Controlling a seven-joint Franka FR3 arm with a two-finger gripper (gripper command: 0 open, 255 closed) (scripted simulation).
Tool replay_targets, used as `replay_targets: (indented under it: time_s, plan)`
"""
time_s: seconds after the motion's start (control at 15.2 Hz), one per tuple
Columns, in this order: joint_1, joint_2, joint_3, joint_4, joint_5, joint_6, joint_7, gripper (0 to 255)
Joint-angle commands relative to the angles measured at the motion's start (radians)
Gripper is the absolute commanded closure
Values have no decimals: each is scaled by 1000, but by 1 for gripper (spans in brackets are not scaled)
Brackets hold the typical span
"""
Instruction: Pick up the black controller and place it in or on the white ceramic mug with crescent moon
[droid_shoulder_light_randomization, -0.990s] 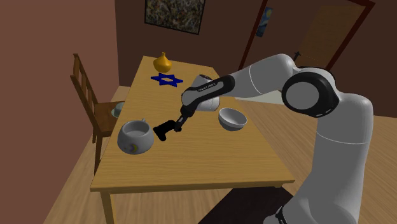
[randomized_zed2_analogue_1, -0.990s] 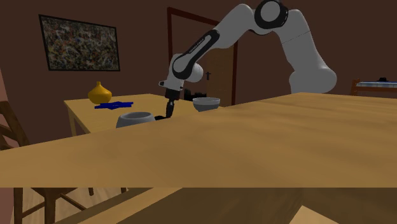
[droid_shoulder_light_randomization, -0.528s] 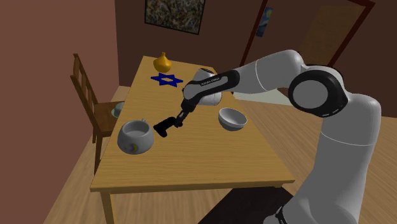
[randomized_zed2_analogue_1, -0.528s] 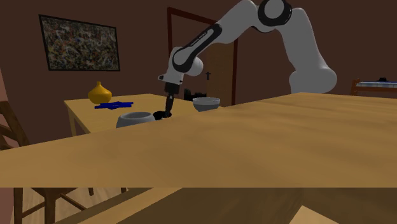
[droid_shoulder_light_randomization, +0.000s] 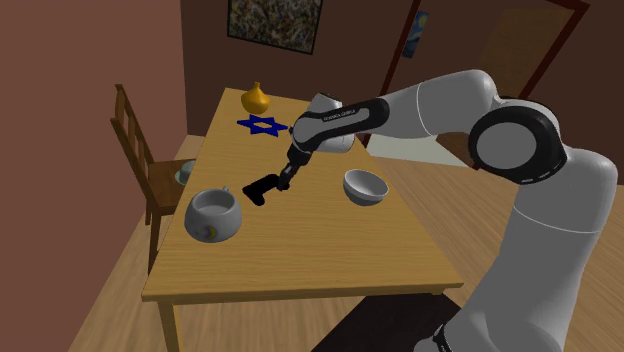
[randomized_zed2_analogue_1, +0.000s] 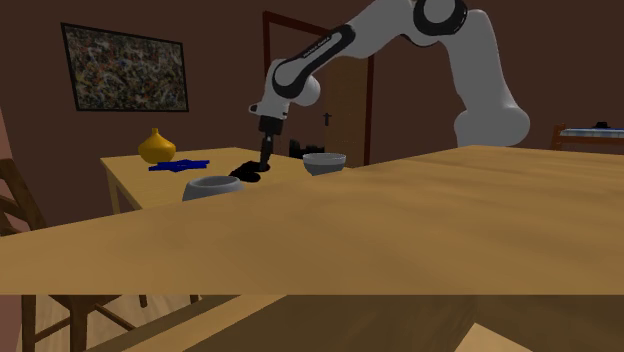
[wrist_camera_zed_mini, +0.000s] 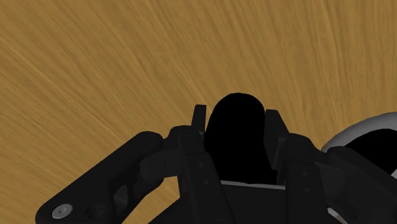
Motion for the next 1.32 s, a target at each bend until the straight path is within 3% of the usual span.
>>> replay_targets:
  time_s: [0.0,1.12,1.25]
  plan:
    - [1,-9,-2,12,-7,-21,8,255]
    - [6,-96,-16,117,-54,-206,64,255]
    - [33,-84,-2,129,-65,-199,111,255]
